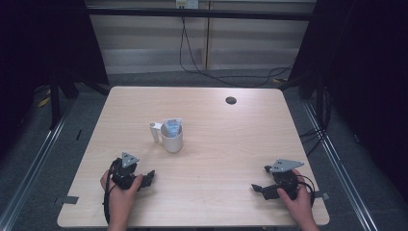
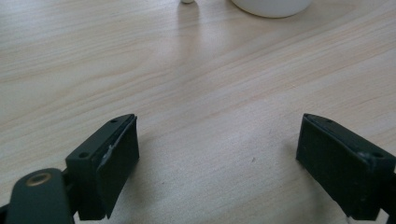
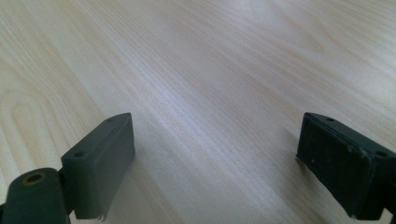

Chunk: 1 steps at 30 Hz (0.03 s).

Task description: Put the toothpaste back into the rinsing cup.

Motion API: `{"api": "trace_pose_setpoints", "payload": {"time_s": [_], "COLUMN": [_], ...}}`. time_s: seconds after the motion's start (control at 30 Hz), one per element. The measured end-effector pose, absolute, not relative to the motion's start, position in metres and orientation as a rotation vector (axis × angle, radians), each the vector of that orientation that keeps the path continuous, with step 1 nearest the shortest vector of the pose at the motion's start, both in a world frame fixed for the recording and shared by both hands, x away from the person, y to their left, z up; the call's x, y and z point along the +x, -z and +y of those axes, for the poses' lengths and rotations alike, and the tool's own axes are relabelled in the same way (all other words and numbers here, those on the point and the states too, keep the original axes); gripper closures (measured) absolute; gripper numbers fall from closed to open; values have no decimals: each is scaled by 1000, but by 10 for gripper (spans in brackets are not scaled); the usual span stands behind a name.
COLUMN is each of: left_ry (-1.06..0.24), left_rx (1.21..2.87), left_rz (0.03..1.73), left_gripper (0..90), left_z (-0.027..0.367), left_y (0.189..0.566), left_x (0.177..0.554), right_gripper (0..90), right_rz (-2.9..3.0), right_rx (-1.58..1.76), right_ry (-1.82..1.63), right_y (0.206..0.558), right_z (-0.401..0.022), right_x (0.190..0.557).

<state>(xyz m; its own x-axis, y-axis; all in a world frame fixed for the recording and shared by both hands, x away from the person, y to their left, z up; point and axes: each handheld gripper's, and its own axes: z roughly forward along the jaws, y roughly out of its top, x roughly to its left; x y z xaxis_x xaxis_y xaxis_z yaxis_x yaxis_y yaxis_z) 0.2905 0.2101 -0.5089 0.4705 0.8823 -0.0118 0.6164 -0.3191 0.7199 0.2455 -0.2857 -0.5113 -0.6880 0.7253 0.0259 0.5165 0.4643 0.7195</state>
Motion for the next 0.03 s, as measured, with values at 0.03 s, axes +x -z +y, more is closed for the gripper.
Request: {"api": "trace_pose_setpoints", "payload": {"time_s": [0.03], "left_ry": [-512], "left_rx": [2053], "left_rz": [1239], "left_gripper": [126], "left_z": [210], "left_y": [509], "left_x": [290], "right_gripper": [107], "right_rz": [2432], "right_rx": [1062], "right_ry": [-1049], "right_y": [511], "right_z": [-286], "right_x": [245]}}
